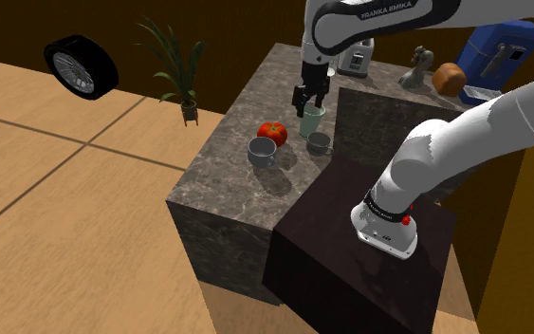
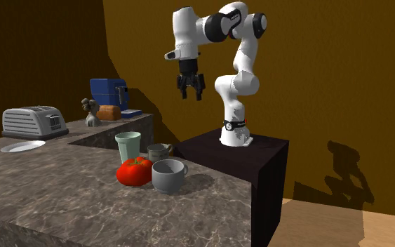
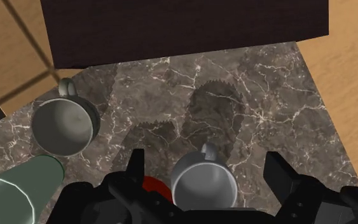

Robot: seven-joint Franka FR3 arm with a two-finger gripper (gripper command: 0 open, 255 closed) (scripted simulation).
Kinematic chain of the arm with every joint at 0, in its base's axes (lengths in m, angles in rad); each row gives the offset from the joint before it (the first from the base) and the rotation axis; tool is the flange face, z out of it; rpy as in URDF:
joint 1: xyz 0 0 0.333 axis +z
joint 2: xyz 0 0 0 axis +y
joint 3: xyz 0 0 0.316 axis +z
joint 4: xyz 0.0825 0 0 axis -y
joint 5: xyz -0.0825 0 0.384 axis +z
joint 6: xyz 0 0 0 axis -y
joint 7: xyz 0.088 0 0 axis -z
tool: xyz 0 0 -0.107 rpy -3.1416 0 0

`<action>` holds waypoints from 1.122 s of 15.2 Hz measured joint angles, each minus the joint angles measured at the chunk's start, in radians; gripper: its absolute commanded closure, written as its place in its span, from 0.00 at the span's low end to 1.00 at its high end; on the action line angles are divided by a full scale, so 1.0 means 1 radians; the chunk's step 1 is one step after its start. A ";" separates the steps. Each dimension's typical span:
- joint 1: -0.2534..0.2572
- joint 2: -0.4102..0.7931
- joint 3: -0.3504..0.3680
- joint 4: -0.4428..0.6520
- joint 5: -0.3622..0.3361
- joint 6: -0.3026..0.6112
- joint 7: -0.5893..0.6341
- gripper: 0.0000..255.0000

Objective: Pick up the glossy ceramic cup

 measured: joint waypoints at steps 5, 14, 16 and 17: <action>-0.002 0.168 -0.004 -0.012 -0.003 0.186 0.005 0.00; -0.009 0.527 -0.017 0.083 0.000 0.464 0.003 0.00; -0.015 0.626 -0.022 0.131 0.003 0.517 -0.004 0.00; -0.016 0.667 -0.022 0.147 0.005 0.543 -0.005 0.00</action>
